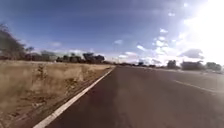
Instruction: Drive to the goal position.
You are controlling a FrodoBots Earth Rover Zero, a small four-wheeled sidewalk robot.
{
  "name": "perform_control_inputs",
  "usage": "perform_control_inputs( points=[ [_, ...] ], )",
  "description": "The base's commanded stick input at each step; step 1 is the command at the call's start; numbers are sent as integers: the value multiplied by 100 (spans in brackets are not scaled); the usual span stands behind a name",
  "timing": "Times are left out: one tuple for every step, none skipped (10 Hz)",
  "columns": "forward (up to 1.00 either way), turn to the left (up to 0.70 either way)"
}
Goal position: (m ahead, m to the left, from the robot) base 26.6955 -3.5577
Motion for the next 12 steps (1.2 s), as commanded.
perform_control_inputs(
  points=[
    [50, 0],
    [50, 0],
    [50, 0],
    [50, 0],
    [50, 0],
    [50, 0],
    [50, 0],
    [50, 0],
    [50, -29],
    [50, -46],
    [50, -50],
    [50, -50]
  ],
)
